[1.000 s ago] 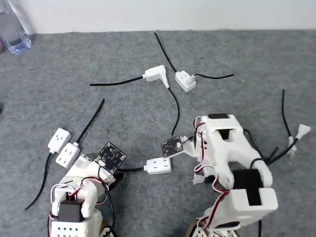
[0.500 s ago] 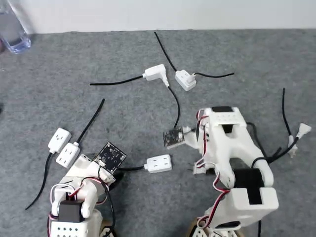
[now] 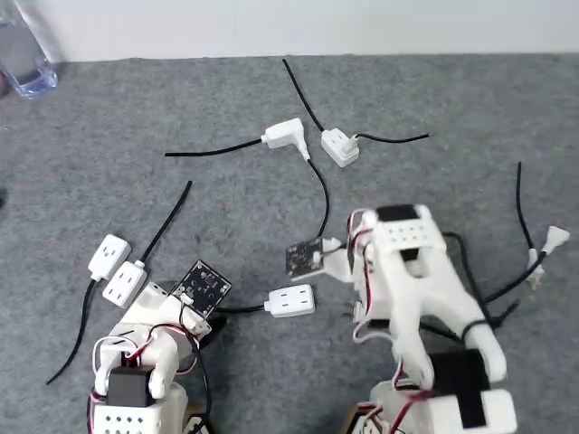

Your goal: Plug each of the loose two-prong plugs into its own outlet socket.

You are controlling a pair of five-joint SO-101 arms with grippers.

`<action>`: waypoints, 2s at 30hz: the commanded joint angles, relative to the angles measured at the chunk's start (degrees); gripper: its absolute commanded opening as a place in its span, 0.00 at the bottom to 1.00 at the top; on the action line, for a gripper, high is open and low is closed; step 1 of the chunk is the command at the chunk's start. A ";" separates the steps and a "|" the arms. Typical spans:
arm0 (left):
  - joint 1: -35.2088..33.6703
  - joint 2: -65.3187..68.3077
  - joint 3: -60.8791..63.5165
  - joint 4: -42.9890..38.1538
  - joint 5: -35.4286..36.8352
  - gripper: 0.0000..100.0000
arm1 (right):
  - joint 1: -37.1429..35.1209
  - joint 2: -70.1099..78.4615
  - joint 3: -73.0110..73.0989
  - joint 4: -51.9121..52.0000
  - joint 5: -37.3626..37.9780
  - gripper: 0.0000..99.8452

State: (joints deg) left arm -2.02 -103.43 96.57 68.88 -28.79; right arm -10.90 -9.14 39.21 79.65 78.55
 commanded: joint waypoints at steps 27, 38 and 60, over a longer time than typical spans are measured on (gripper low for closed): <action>-0.18 -0.62 -0.22 0.26 -0.44 0.34 | -1.71 -33.36 26.64 -11.12 -12.13 0.24; -0.18 -0.62 -0.22 0.26 -0.44 0.34 | -1.63 -21.49 20.48 -15.78 -8.18 0.24; -0.18 -0.62 -0.22 0.26 -0.44 0.34 | -1.89 -9.71 15.21 -19.03 -5.63 0.24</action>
State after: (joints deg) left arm -2.02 -103.43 96.57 68.88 -28.79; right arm -12.57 -19.16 57.58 61.36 71.78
